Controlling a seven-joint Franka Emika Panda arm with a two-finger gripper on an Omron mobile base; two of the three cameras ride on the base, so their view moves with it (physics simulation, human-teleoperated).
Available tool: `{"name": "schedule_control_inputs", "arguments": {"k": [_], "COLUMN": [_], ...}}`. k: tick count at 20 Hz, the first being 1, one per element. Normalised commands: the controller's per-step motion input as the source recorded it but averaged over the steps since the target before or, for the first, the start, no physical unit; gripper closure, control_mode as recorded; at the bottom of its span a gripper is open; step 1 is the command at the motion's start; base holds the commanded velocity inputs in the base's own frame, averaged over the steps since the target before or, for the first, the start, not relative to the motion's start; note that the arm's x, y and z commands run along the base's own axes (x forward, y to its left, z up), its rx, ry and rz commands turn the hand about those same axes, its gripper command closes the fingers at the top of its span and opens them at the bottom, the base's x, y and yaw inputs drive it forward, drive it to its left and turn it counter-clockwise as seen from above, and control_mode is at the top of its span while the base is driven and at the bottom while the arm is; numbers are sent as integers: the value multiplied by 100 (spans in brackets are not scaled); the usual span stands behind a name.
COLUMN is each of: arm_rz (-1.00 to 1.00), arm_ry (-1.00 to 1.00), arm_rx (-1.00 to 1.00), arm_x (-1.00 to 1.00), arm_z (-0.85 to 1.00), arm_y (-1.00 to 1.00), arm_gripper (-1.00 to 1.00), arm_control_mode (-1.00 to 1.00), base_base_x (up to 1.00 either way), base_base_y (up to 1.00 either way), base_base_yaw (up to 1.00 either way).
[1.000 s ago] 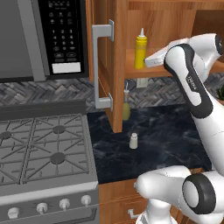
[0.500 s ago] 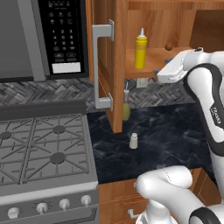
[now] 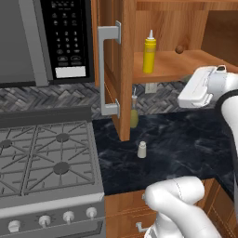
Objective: Pick the mustard and shaker from the counter and place them in the cabinet.
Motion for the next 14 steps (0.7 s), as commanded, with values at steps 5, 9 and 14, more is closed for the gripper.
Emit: {"name": "schedule_control_inputs", "arguments": {"k": [5,9,14], "arm_rz": [12,10,9], "arm_ry": [0,3,9], "arm_rx": [-1,-4,-5], "arm_x": [-28,-12,0], "arm_z": [-42,-53,-63], "arm_y": [0,0,-3], "arm_gripper": [-100,-100,-100], "arm_control_mode": [-100,-100,-100], "base_base_x": [0,0,0], "base_base_y": [0,0,0], "base_base_yaw": [0,0,0]}}
